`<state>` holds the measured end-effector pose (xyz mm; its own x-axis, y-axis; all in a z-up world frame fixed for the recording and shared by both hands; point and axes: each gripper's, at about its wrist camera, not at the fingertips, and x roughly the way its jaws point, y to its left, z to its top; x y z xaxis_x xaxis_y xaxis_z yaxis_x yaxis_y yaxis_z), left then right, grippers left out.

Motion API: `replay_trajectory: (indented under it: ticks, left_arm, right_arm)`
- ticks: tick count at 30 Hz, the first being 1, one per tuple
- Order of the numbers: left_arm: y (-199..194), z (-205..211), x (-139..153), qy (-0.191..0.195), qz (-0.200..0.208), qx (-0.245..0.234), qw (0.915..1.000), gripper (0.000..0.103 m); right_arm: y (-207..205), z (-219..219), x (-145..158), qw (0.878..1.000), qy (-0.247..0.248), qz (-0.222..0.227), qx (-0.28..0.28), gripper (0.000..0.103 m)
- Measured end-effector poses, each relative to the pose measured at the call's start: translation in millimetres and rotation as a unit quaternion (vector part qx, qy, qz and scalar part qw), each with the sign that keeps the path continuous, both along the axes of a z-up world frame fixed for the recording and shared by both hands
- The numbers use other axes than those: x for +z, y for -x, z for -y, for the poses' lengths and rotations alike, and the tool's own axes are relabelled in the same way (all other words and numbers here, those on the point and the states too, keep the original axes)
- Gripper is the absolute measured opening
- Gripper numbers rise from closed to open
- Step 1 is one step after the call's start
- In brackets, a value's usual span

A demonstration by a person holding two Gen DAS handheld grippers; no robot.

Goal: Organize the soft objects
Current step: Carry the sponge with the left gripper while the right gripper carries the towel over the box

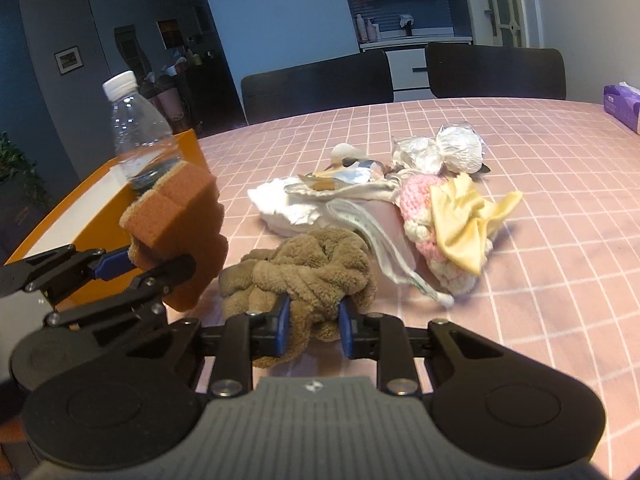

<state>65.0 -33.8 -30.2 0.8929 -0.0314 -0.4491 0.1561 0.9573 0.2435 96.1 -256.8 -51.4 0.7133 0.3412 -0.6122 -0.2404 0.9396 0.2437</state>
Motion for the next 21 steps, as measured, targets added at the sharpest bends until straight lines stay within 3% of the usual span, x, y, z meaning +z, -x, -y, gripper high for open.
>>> replay_trajectory:
  ticks: [10, 21]
  left_arm:
    - [40.1, -14.0, 31.1, 0.050, 0.006, -0.007, 0.9987, 0.038]
    - [68.6, -47.3, 80.6, 0.077, 0.054, -0.010, 0.9955, 0.038]
  right_arm:
    - [46.3, 2.3, 40.1, 0.998, 0.021, 0.057, 0.026, 0.021]
    - [72.1, -17.6, 89.6, 0.988, 0.038, 0.135, 0.067, 0.021]
